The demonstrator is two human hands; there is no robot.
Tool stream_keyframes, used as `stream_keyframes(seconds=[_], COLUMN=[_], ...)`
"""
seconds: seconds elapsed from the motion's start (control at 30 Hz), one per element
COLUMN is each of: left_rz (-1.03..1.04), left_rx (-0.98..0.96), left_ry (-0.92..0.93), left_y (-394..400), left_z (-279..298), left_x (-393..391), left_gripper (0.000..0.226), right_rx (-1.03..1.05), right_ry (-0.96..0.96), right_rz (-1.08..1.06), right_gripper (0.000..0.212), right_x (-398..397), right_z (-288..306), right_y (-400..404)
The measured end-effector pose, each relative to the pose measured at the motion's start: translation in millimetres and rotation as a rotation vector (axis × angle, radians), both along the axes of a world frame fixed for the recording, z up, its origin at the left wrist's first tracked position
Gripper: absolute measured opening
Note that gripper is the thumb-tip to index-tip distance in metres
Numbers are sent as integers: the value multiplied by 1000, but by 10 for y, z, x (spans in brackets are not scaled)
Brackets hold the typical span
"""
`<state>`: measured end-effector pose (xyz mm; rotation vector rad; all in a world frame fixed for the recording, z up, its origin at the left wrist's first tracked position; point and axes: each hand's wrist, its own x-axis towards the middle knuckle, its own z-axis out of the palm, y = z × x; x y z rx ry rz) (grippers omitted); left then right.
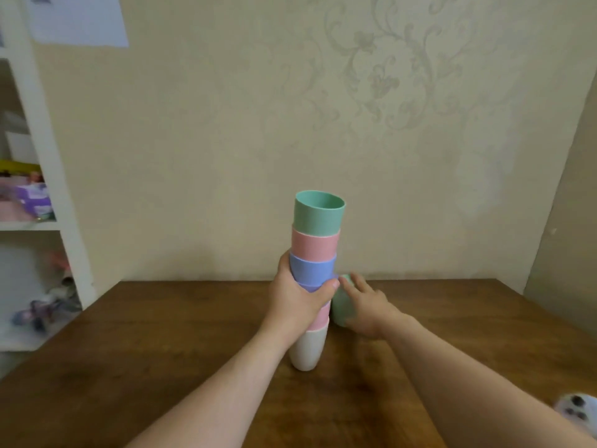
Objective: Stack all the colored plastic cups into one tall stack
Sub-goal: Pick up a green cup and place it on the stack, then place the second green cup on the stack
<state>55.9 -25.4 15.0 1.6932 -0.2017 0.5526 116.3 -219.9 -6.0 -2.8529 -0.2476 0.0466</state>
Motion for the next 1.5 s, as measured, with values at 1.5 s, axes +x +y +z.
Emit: stream_keyframes(seconds=[1.5], left_rz=[-73], left_rx=[-59], left_ry=[24], left_y=[144], left_z=[336], left_x=[-89], left_gripper=[108], right_rx=[795], right_ry=[-118], right_rz=[-284], right_gripper=[108], right_x=[-658], right_z=[-531], right_y=[-218])
